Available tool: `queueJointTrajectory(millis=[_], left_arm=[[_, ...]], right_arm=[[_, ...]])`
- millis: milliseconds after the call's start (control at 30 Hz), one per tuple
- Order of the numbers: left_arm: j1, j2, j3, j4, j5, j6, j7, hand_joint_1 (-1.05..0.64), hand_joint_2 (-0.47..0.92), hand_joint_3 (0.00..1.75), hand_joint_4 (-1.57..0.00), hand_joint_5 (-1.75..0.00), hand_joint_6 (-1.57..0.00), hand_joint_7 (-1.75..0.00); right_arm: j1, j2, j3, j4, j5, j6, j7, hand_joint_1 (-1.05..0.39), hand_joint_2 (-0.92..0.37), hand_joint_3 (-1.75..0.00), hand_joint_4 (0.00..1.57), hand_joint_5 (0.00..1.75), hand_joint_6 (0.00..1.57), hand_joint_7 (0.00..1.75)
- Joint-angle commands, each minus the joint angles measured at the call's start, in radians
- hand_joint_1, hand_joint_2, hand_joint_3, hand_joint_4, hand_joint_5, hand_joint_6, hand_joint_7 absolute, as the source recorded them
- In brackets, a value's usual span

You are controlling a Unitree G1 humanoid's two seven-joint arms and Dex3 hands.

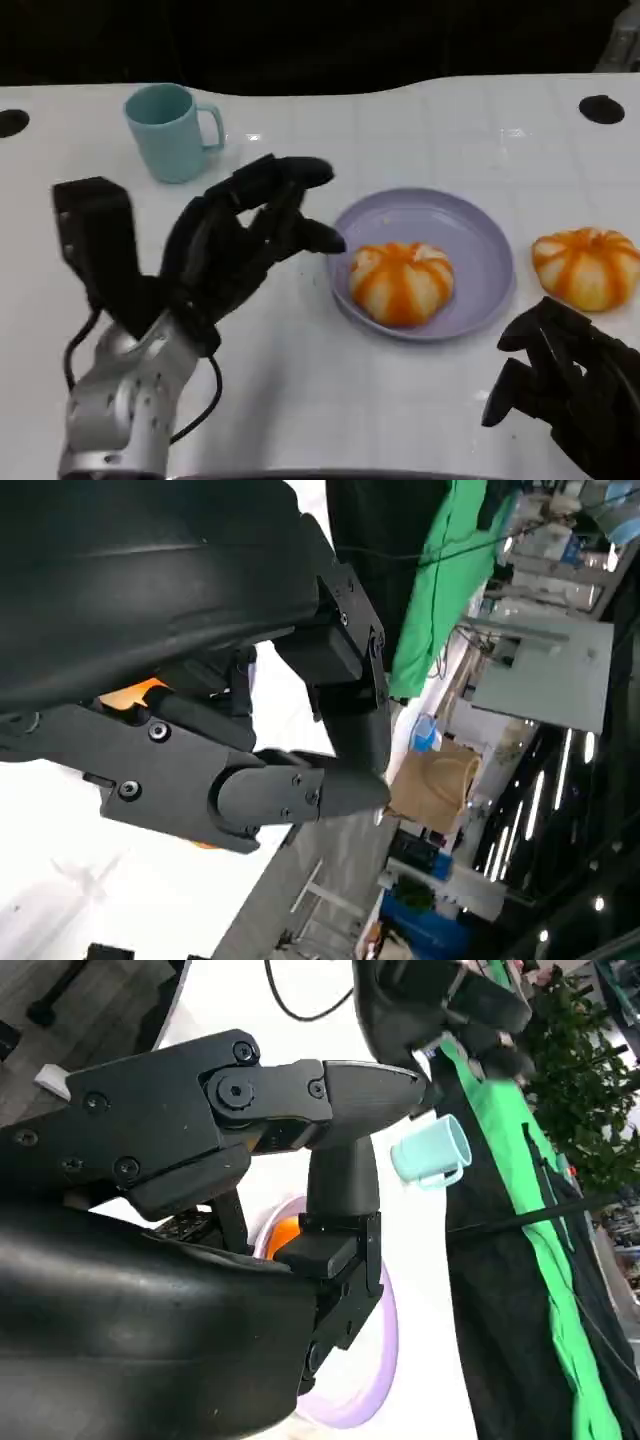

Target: Grasp the bread from the table and place it into the plate.

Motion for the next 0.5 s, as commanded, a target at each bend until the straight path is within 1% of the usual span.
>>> queueJointTrajectory(millis=[33, 133, 267, 333, 500], left_arm=[[0.102, -0.017, 0.030, -0.149, -0.085, 0.107, 0.068, -0.61, 0.92, 0.45, -0.72, -1.74, -0.56, -1.59], [0.157, -0.033, 0.035, -0.223, -0.128, 0.156, 0.106, -0.58, 0.92, 0.44, -0.75, -1.75, -0.56, -1.59], [0.224, -0.034, 0.023, -0.297, -0.149, 0.191, 0.129, -0.57, 0.92, 0.49, -0.80, -1.75, -0.58, -1.62], [0.259, -0.033, 0.013, -0.328, -0.151, 0.205, 0.140, -0.56, 0.92, 0.51, -0.83, -1.75, -0.57, -1.68], [0.344, -0.025, -0.013, -0.381, -0.146, 0.217, 0.146, -0.56, 0.92, 0.56, -0.83, -1.75, -0.55, -1.73]], right_arm=[[0.001, -0.006, -0.005, -0.008, 0.007, 0.005, -0.008, -0.48, -0.92, -0.34, 0.64, 1.75, 0.50, 1.61], [0.003, -0.007, -0.004, -0.012, 0.005, 0.008, -0.010, -0.47, -0.92, -0.34, 0.64, 1.75, 0.50, 1.61], [0.002, -0.009, -0.004, -0.009, 0.005, 0.004, -0.005, -0.47, -0.92, -0.35, 0.63, 1.75, 0.49, 1.61], [0.001, -0.009, -0.005, -0.009, 0.007, 0.006, -0.004, -0.47, -0.92, -0.35, 0.63, 1.75, 0.48, 1.61], [0.000, -0.010, -0.003, -0.010, 0.002, 0.005, -0.007, -0.47, -0.92, -0.35, 0.63, 1.75, 0.49, 1.62]])
